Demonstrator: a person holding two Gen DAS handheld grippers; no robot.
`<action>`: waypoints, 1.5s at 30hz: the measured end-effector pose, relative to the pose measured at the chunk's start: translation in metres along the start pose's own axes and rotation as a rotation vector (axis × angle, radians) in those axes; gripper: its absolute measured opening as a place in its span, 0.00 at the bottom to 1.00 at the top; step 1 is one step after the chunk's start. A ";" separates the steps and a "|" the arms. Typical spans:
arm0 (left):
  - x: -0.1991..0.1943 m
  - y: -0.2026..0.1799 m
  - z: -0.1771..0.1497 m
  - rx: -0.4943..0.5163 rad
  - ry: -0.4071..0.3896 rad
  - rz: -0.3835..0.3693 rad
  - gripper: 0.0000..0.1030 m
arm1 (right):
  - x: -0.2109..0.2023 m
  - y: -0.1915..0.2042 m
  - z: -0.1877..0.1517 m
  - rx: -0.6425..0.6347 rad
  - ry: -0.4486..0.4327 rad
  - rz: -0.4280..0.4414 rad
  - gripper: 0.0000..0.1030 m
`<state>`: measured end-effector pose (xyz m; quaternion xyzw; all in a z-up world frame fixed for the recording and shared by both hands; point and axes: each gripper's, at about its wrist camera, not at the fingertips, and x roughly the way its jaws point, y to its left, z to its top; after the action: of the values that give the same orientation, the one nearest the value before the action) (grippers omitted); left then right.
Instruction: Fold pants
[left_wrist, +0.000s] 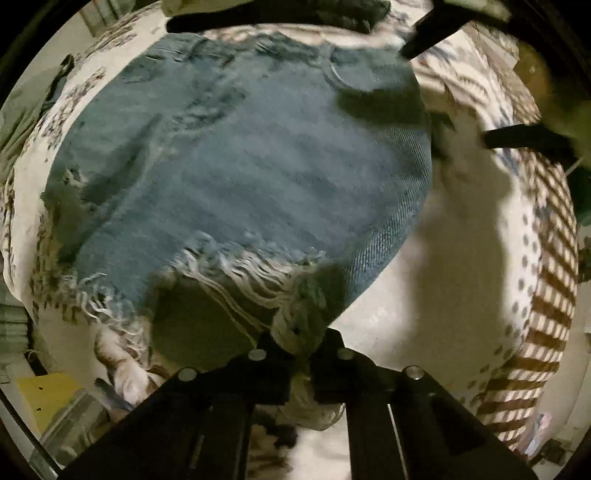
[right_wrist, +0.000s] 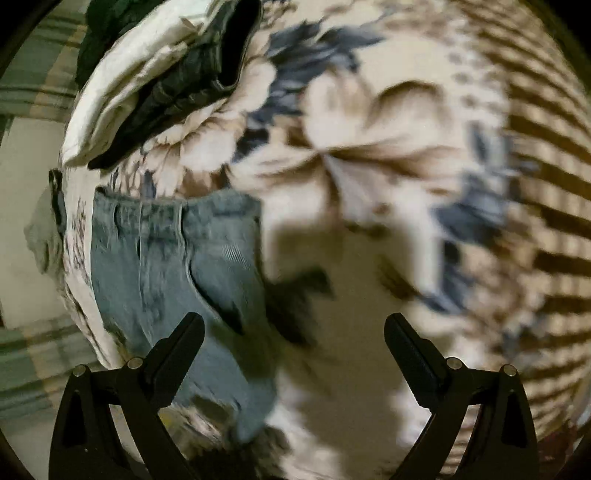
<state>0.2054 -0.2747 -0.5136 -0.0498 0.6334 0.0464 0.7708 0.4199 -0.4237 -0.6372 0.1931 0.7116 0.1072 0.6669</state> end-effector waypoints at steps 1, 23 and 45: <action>-0.006 0.005 0.002 -0.008 -0.009 -0.005 0.05 | 0.007 0.004 0.006 0.005 0.001 0.000 0.72; -0.095 0.225 0.090 -0.260 -0.162 -0.070 0.05 | -0.039 0.286 0.007 -0.180 -0.125 -0.075 0.07; -0.012 0.372 0.099 -0.637 -0.152 -0.020 0.32 | 0.123 0.414 0.036 -0.299 0.101 -0.082 0.66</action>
<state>0.2491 0.1075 -0.4893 -0.2912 0.5272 0.2384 0.7618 0.5058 -0.0030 -0.5822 0.0569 0.7276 0.1939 0.6556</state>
